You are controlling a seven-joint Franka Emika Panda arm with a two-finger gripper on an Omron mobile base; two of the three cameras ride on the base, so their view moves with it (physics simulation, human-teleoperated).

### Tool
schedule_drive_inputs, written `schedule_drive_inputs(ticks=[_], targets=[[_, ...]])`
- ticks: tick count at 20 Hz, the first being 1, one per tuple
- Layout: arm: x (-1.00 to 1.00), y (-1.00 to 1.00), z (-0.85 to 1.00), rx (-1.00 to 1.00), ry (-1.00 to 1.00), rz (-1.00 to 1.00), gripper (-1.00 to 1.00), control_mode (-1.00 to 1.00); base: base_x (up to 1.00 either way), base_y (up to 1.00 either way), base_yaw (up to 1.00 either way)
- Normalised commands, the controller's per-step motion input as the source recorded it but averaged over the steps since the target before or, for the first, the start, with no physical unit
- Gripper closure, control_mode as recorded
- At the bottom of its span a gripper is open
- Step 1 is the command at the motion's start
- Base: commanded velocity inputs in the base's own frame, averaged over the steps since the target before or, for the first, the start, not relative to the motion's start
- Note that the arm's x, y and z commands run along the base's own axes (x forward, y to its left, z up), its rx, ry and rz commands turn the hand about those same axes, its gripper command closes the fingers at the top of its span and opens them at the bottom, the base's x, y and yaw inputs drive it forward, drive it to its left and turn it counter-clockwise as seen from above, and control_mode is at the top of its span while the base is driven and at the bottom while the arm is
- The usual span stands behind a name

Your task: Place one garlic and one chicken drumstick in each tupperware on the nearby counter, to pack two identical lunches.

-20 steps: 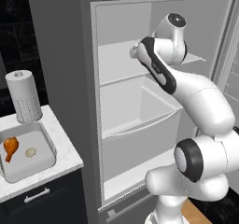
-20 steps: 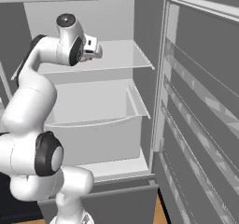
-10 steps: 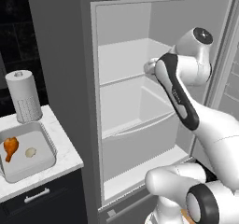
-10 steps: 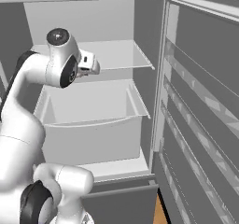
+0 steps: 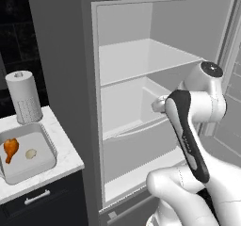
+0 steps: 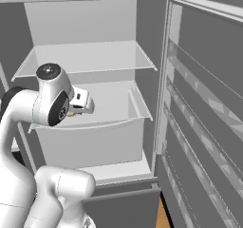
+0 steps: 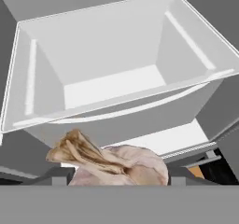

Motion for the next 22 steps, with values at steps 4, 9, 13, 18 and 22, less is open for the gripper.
schedule_drive_inputs(ticks=[4,9,13,18,22], targets=[[-0.54,0.00,-0.51,-0.02,0.56,0.00,1.00,-1.00,0.00,0.00,0.00],[-0.36,0.00,-0.07,0.00,0.16,0.00,1.00,-1.00,0.00,0.00,0.00],[-0.58,0.00,-0.03,0.00,0.00,0.00,1.00,-1.00,0.00,0.00,0.00],[0.00,0.00,0.00,0.00,0.00,0.00,1.00,1.00,-0.92,0.45,0.00],[0.00,0.00,0.00,0.00,0.00,0.00,1.00,1.00,-0.57,1.00,0.00]])
